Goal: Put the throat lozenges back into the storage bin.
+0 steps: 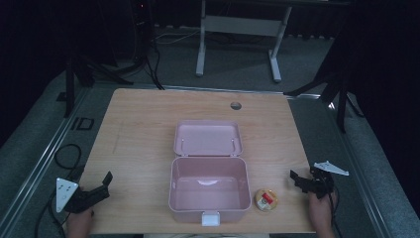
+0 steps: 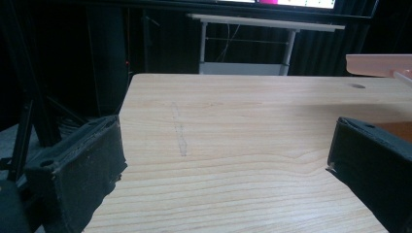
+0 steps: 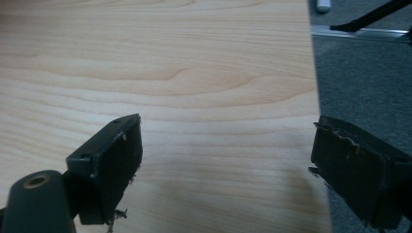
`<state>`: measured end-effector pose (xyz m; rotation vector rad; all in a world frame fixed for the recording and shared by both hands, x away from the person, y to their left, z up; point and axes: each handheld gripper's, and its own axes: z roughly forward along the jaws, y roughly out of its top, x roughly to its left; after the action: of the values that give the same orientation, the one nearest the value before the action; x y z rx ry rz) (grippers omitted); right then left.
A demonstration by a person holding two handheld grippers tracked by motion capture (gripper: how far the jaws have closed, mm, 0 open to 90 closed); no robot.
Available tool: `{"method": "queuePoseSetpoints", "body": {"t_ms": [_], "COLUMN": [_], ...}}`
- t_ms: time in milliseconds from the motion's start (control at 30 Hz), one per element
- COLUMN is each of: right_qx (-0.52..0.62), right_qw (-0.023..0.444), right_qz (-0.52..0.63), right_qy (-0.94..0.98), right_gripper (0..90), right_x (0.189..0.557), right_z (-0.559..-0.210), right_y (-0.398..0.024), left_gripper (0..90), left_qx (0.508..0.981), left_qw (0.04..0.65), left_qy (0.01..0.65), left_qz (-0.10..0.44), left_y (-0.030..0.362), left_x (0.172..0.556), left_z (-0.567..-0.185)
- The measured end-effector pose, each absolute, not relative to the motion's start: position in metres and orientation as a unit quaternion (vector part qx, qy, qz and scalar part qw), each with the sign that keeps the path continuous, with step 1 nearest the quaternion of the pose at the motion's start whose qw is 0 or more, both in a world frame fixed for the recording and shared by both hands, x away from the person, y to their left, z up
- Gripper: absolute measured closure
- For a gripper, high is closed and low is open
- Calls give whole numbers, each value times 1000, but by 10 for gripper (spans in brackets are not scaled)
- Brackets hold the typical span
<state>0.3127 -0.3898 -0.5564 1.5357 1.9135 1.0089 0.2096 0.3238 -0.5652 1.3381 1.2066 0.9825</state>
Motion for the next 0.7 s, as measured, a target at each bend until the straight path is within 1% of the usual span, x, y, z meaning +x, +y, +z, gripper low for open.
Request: {"method": "queuePoseSetpoints", "body": {"t_ms": [33,133,167,233,333,467,500,533,600,633,700], "right_qx": [550,544,536,506,483,455,446,439,422,418,402], "right_qw": [227,230,224,187,168,156,143,145,128,134,129], "right_qz": [370,365,368,373,370,356,352,345,339,332,323], "right_qy": [713,720,726,755,776,801,810,817,831,835,847], "right_gripper": [111,111,111,111,111,117,121,125,127,128,128], "right_x": [314,313,313,314,314,311,311,311,310,309,309], "right_z": [-557,-557,-557,-558,-557,-555,-554,-553,-551,-549,-545], "right_y": [-389,-389,-388,-388,-388,-390,-391,-391,-392,-392,-391], "left_gripper": [3,3,3,3,3,3,3,3,3,3,3], "left_qx": [558,557,558,558,558,558,558,558,557,558,558], "left_qw": [519,519,519,520,521,522,522,522,523,523,522], "left_qy": [503,503,504,503,503,502,502,502,502,502,502], "left_qz": [409,408,407,406,406,405,405,405,405,405,405], "left_y": [324,324,324,324,324,325,325,325,325,325,325], "left_x": [209,210,210,210,210,210,210,210,210,210,210], "left_z": [-565,-565,-565,-565,-565,-565,-565,-565,-565,-565,-565]}}
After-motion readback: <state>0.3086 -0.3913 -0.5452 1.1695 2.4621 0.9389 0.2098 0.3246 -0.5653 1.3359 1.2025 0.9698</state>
